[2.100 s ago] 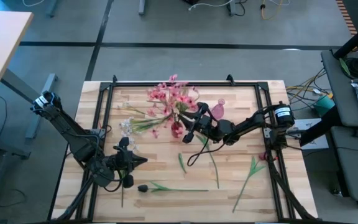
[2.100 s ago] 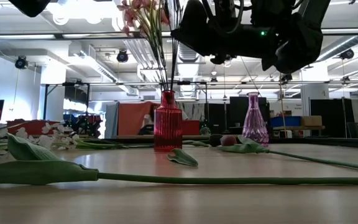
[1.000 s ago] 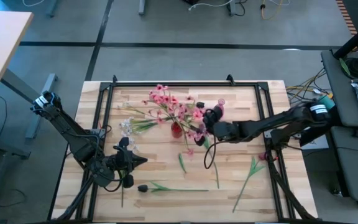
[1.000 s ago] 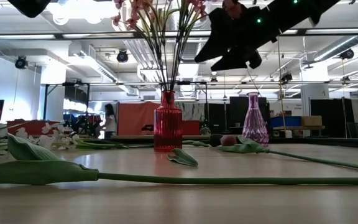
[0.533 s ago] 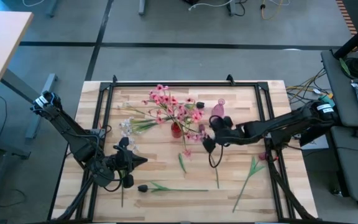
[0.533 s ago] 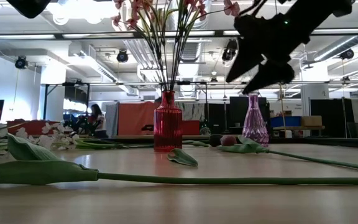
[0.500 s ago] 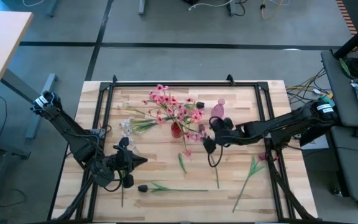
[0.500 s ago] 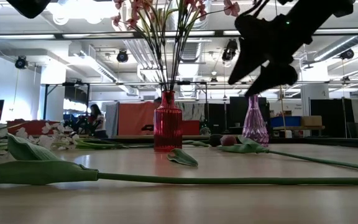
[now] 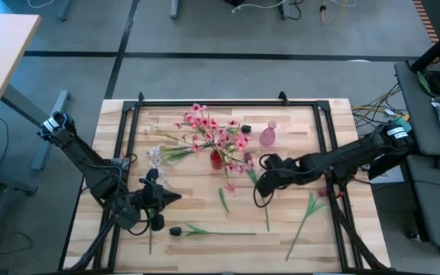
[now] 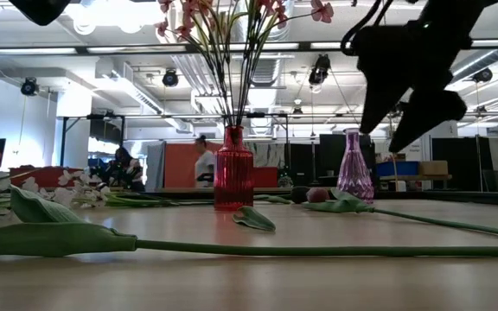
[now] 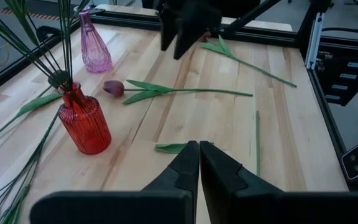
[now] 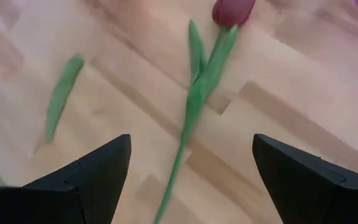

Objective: Sort flowers into vase by color
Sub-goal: Put the left red tulip into the violet vase

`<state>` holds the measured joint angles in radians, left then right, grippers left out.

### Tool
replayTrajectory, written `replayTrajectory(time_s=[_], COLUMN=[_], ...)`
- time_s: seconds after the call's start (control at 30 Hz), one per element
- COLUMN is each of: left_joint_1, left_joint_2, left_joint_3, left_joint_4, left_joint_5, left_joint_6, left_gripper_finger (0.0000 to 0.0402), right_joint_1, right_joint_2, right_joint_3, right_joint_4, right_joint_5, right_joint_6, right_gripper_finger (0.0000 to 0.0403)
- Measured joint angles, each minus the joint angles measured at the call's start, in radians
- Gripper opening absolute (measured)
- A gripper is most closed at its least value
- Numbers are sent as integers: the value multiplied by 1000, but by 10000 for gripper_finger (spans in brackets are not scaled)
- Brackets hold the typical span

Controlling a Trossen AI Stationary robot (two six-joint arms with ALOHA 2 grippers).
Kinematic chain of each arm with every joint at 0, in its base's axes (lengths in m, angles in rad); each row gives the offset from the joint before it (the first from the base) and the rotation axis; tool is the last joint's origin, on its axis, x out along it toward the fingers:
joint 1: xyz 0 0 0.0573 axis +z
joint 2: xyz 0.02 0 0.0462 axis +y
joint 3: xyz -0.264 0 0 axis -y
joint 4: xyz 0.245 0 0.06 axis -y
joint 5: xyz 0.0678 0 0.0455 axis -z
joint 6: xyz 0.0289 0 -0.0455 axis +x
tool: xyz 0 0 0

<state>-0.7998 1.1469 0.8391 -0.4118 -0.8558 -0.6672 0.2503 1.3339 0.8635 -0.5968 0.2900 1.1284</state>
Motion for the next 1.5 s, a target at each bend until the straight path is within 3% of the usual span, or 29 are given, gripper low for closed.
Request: replayTrajectory(time_s=[0.3,0.5,0.7,1.0,1.23,1.5], left_joint_1=[0,1,0,13,23,27], left_joint_2=[88,160,236,313,337,338], left_joint_3=[-2,-2,-5,-23,-130,-197], left_joint_4=[91,221,443,644,928,1098], left_joint_5=[43,160,307,305,294,259], left_joint_6=[98,188,389,456,510,512], left_gripper_finger=[0,0,0,0,0,0], right_joint_1=[-24,-30,-41,-24,29,193], right_joint_2=[209,337,412,382,275,102], right_joint_3=[28,107,138,127,127,127], right_joint_4=[10,11,13,-27,-133,-94], right_joint_5=[9,25,16,8,-2,-133], right_joint_6=[-60,-119,-152,-178,-191,-338], right_gripper_finger=[326,319,235,27,13,13])
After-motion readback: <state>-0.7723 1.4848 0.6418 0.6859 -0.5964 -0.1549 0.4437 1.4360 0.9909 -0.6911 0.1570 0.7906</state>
